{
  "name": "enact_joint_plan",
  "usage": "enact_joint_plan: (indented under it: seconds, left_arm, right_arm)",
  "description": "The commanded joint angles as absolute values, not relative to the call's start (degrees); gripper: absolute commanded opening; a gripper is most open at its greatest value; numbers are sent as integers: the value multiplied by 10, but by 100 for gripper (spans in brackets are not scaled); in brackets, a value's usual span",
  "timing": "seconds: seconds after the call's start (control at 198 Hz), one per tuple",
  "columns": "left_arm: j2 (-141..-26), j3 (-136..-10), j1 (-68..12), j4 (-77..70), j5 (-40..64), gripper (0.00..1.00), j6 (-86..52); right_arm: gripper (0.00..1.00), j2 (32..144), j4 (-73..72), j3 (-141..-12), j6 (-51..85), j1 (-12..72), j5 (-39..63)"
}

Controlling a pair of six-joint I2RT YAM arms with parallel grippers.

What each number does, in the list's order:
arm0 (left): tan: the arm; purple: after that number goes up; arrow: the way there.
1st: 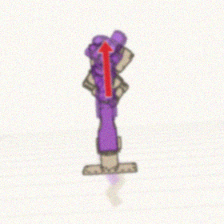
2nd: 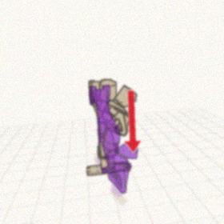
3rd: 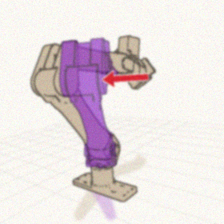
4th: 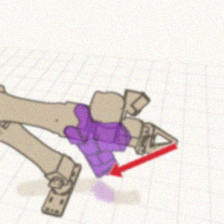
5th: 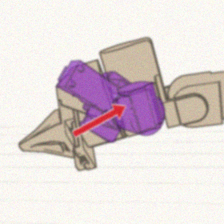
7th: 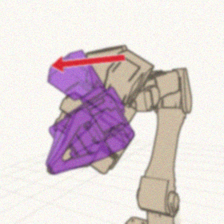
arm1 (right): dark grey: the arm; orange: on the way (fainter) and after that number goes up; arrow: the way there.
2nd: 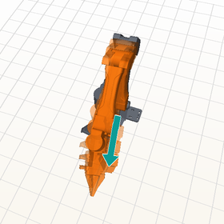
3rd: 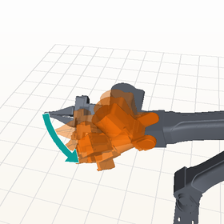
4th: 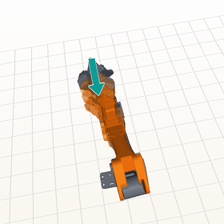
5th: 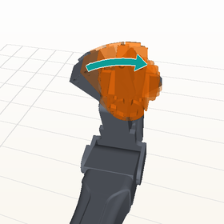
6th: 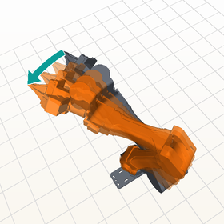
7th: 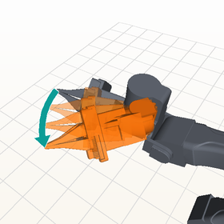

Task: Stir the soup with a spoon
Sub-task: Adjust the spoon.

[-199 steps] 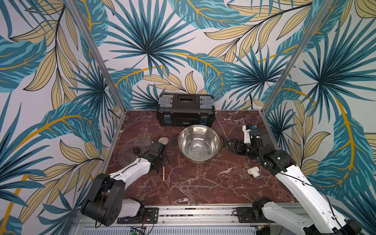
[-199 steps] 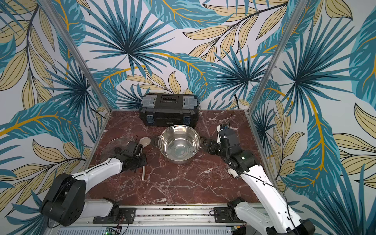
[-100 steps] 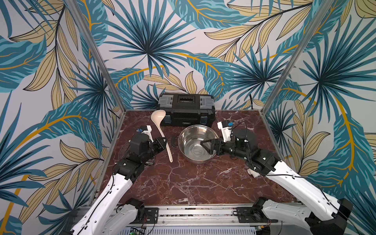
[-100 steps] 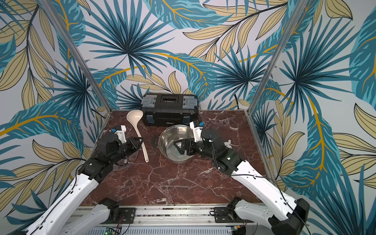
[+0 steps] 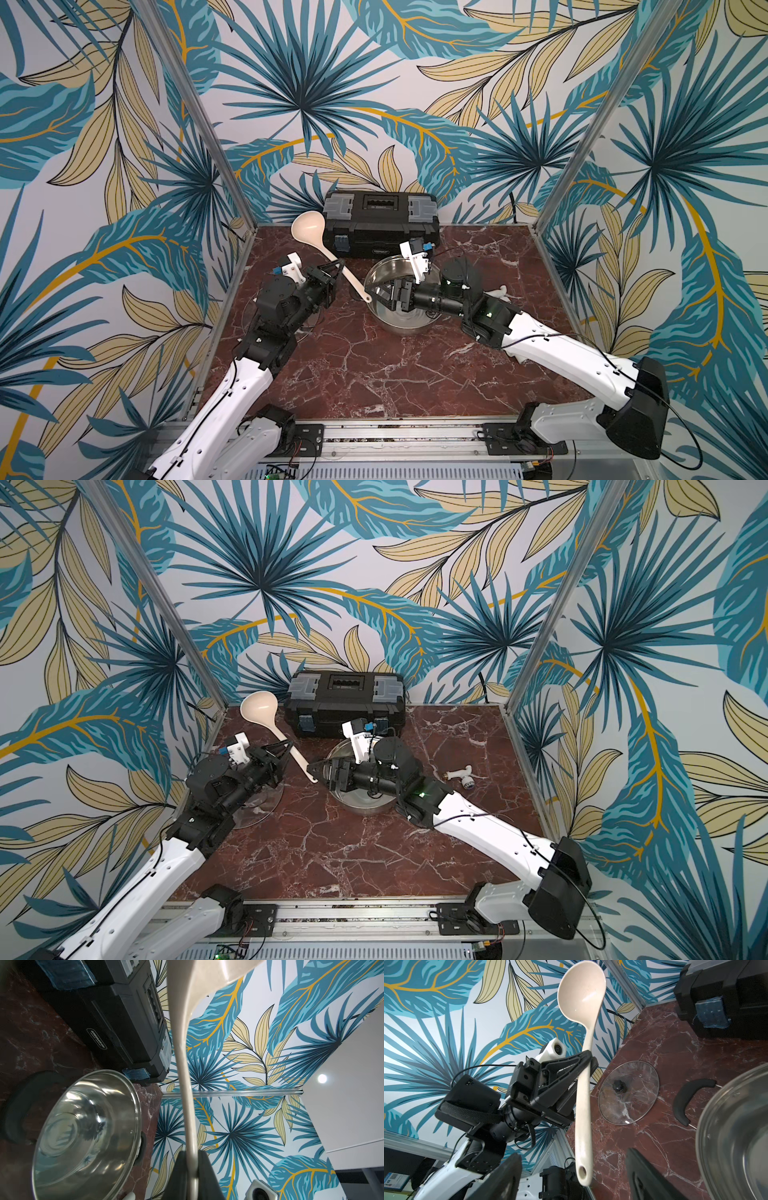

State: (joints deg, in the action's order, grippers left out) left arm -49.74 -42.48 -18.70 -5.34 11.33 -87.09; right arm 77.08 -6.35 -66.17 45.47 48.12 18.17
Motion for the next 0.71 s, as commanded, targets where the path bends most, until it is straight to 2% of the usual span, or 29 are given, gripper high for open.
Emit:
enact_joint_plan:
  seconds: [0.0,0.338,0.7]
  left_arm:
    - [-497,-411,-184,-121,109,0,-920]
    - [-500,-397,-184,-183,109,0,-930]
    - [-496,-376,-184,-201,110,0,-947]
  right_arm:
    - [78,783,-81,-684,482,484,196]
    - [62,828,-137,-702,588,484,243]
    - [47,844,-151,-716,613,485,266]
